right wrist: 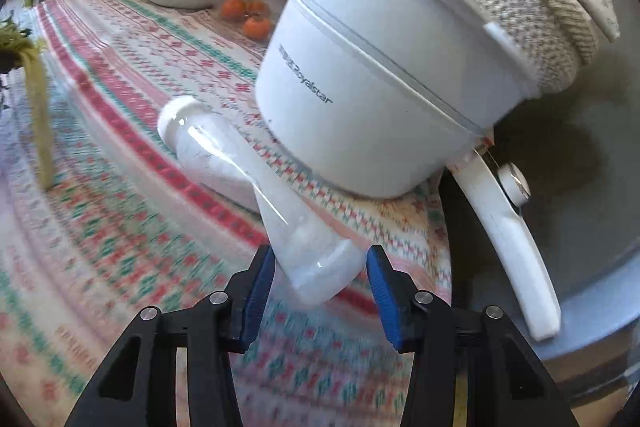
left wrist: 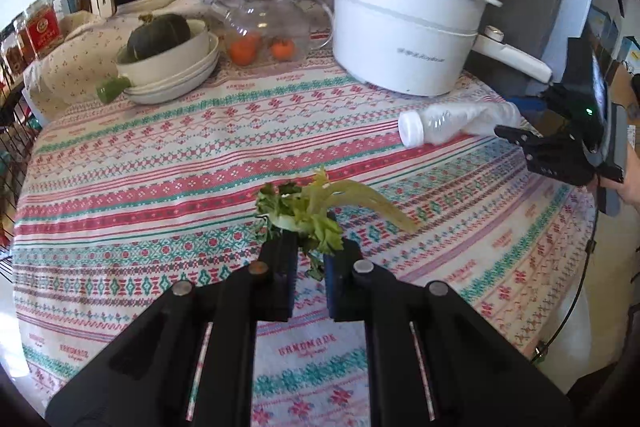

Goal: Collect trash
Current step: 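Grasp the celery stalks with the left tool while right tool grasps the white bottle, then carry celery and white bottle to the bin and open the left tool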

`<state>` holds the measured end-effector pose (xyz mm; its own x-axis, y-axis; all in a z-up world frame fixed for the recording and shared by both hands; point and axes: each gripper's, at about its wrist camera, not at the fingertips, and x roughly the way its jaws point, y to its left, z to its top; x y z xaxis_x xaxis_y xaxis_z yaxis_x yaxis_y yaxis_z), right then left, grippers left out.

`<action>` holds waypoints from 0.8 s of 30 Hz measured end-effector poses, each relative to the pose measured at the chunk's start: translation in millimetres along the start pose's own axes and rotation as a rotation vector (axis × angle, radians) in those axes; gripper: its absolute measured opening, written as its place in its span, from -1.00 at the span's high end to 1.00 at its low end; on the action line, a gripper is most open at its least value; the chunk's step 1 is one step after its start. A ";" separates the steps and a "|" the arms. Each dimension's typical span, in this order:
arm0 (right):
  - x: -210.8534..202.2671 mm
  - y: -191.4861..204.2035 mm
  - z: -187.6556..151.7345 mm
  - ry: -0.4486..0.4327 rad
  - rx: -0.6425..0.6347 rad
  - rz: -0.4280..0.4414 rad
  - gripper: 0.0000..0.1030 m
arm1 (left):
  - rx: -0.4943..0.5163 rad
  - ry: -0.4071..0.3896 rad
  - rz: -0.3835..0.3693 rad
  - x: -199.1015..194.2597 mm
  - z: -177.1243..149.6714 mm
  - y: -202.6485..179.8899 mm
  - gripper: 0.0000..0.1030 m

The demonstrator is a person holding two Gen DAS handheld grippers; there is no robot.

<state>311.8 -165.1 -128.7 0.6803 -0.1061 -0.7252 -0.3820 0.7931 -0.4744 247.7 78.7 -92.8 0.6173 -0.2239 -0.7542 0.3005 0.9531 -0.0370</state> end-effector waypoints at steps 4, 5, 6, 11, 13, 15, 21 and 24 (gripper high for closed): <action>-42.7 0.5 -12.9 0.013 0.025 0.003 0.07 | 0.017 -0.001 0.000 -21.9 2.4 -18.7 0.76; -53.5 1.8 -16.8 0.012 0.024 -0.001 0.07 | 0.026 -0.005 -0.002 -29.5 2.3 -25.3 0.76; -60.9 -0.2 -26.6 0.010 0.022 -0.005 0.08 | 0.037 -0.011 -0.001 -36.3 1.7 -31.9 0.76; -108.0 -3.5 -49.1 0.015 0.048 -0.019 0.09 | 0.061 -0.027 -0.003 -66.3 -1.4 -57.5 0.76; -126.9 -4.1 -61.1 0.017 0.062 -0.028 0.09 | 0.063 -0.034 -0.008 -80.2 -3.7 -67.3 0.76; -146.0 -3.4 -69.7 0.017 0.072 -0.038 0.10 | 0.063 -0.043 -0.016 -94.0 -6.4 -76.2 0.76; -193.3 -10.4 -90.0 0.012 0.137 -0.056 0.67 | 0.052 -0.069 -0.045 -125.5 -17.0 -101.7 0.76; -191.1 -5.6 -102.9 0.046 0.172 -0.016 0.68 | 0.023 -0.067 -0.072 -132.1 -23.7 -110.1 0.76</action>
<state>119.6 -211.0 -38.8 0.6546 -0.1434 -0.7422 -0.2562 0.8816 -0.3963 115.8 8.2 -4.7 0.6405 -0.3052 -0.7047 0.3620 0.9293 -0.0734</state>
